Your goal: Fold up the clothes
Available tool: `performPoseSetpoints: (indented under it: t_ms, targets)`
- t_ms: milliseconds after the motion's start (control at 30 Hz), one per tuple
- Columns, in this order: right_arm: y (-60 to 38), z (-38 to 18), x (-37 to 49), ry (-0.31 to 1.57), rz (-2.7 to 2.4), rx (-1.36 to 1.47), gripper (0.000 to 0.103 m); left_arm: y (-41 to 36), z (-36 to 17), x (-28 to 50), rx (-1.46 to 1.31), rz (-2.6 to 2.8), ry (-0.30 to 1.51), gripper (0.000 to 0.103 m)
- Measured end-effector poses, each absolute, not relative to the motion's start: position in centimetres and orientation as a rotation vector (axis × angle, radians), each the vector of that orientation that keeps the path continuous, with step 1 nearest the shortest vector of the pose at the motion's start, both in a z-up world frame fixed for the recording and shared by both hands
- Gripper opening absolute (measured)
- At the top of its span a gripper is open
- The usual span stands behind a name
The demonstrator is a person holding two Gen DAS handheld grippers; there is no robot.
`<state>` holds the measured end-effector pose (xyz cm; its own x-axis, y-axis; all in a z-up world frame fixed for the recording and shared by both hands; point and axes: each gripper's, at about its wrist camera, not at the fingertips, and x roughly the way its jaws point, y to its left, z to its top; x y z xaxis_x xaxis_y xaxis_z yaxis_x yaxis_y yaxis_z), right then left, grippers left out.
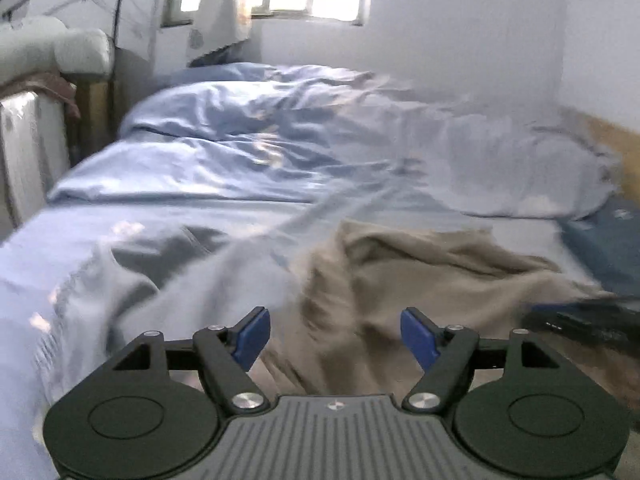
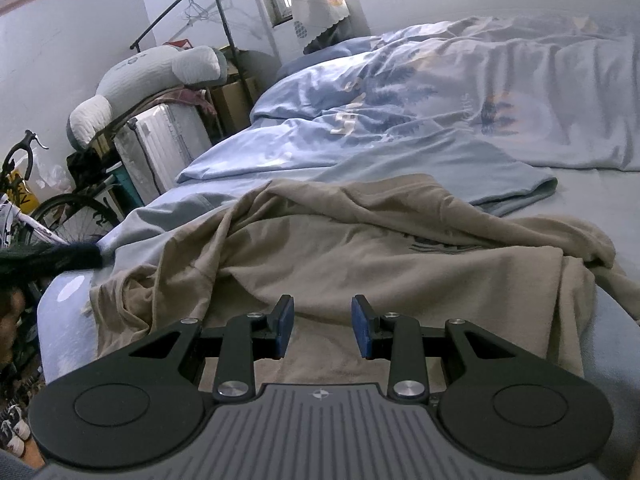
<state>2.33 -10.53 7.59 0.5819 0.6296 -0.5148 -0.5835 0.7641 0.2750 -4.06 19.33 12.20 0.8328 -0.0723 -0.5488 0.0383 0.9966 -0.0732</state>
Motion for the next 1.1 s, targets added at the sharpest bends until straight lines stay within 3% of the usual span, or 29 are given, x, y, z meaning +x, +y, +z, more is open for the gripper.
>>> performPoseSetpoints:
  t_ms: [67,300,567,800,900,1033,1100]
  targets:
    - [-10.5,7.6,2.4,0.632,0.708,0.077,0.033,19.6,11.2,-1.5,-0.035,-0.030,0.622,0.066]
    - [-10.5,7.4,2.8,0.633,0.710,0.085,0.033,20.4,8.5,2.6,0.034,0.003,0.710,0.011]
    - [-10.2,7.4,3.1,0.634,0.709,0.085,0.033,26.1,10.3,0.7,-0.147,0.098,0.607,0.013]
    - [-10.3,7.3,3.4,0.636,0.712,0.085,0.033,26.7,11.1,0.1,-0.195,0.058,0.587,0.034]
    - [-10.2,7.3,3.4,0.639,0.719,0.081,0.033,26.1,11.5,-0.4,-0.198,0.031,0.560,0.037]
    - [-9.9,7.2,3.3,0.641,0.723,0.076,0.033,24.4,12.4,-1.7,-0.142,0.000,0.494,0.053]
    - [-9.9,7.2,3.4,0.641,0.724,0.076,0.034,23.8,12.2,-1.5,-0.135,-0.027,0.507,0.054]
